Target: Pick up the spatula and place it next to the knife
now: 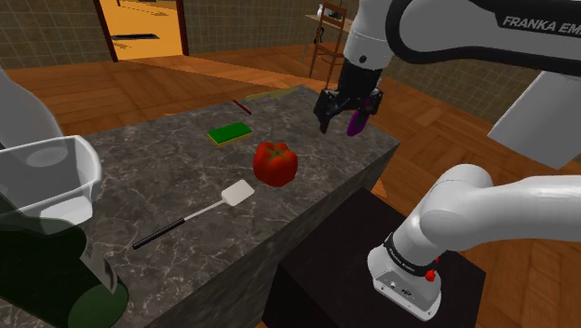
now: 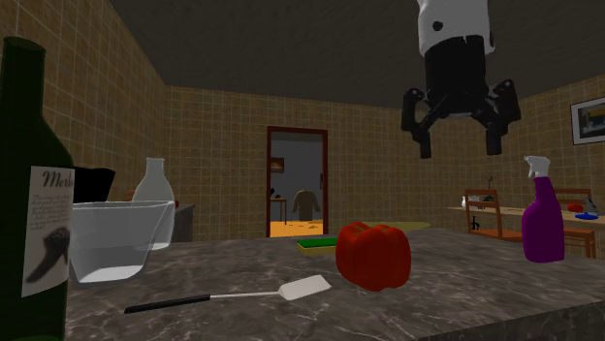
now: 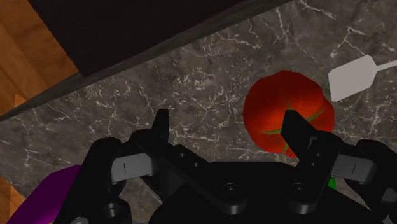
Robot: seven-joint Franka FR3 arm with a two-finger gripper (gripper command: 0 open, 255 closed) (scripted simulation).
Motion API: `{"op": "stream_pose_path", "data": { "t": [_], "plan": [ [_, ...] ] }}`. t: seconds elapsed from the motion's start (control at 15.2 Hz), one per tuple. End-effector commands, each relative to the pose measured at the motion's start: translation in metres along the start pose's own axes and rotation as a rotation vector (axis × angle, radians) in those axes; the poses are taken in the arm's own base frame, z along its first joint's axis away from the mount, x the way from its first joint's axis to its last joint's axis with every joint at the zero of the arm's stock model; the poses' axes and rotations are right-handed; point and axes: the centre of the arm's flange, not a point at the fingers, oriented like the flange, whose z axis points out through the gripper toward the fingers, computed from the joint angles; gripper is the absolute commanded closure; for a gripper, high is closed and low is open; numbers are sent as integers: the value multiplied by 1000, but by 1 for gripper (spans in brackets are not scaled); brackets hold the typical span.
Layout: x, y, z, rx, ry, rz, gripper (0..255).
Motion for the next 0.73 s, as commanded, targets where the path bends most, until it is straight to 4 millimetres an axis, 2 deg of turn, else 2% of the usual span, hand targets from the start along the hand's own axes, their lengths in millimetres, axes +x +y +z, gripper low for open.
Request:
{"op": "stream_pose_path", "data": {
  "t": [0.0,0.33,0.66],
  "plan": [
    [-12,-17,13,4,-9,88,0],
    [-36,-70,39,12,-29,284,0],
    [-49,-126,64,21,-49,481,0]
  ]
}}
